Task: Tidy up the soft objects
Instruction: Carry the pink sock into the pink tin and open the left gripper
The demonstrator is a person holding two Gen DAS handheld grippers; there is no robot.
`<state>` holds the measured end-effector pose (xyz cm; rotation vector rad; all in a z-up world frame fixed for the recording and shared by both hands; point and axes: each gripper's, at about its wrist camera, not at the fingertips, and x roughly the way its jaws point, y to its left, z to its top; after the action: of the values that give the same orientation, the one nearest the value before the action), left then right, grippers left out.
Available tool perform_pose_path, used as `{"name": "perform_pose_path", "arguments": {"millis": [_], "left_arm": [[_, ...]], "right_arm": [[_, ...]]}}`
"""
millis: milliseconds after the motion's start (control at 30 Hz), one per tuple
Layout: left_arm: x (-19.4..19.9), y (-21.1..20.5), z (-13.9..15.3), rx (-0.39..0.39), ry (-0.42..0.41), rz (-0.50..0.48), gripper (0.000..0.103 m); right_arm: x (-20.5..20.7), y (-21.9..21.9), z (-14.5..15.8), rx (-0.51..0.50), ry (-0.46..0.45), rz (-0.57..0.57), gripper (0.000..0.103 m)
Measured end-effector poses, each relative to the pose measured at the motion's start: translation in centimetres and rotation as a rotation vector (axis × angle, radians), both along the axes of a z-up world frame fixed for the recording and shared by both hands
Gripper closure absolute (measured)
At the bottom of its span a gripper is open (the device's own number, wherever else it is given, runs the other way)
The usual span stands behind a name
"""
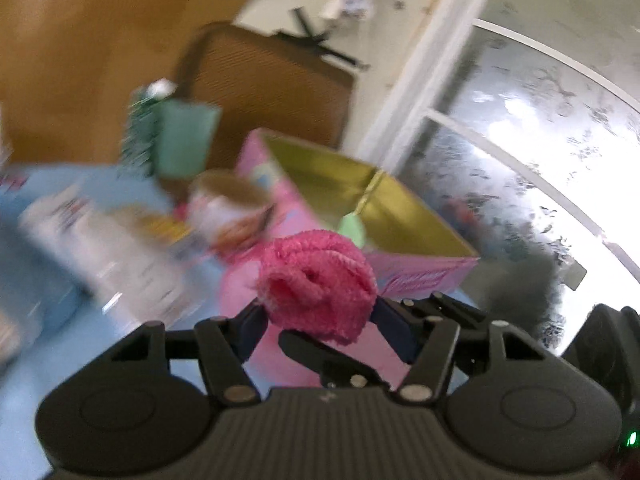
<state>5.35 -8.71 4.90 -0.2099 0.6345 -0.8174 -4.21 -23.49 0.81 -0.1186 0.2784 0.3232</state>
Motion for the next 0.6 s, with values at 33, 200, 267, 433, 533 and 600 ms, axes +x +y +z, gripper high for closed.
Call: {"name": "perform_pose_path", "arguments": {"millis": [33, 200, 267, 433, 533, 600], "left_arm": [[0.4, -1.2, 0.5, 0.006, -0.018, -0.017, 0.042], [3.5, -7.8, 1.9, 0.029, -0.032, -0.078, 0.018], [4.5, -9.5, 2.2, 0.054, -0.065, -0.015, 0.005], [4.4, -8.2, 1.6, 0.037, -0.070, 0.045, 0.005], [3.3, -5.3, 0.5, 0.067, -0.080, 0.092, 0.005], [2.6, -2.9, -0.5, 0.078, -0.067, 0.117, 0.005]], "right_arm": [[0.0, -0.9, 0.4, -0.003, -0.027, -0.037, 0.052], [1.8, -5.5, 1.7, 0.011, -0.034, -0.193, 0.051], [4.1, -7.3, 1.9, 0.007, 0.005, -0.268, 0.049], [6.0, -11.0, 1.1, 0.084, 0.024, -0.387, 0.037], [5.0, -11.2, 0.5, 0.116, 0.002, -0.386, 0.037], [4.3, -11.0, 0.2, 0.133, -0.011, -0.385, 0.037]]}}
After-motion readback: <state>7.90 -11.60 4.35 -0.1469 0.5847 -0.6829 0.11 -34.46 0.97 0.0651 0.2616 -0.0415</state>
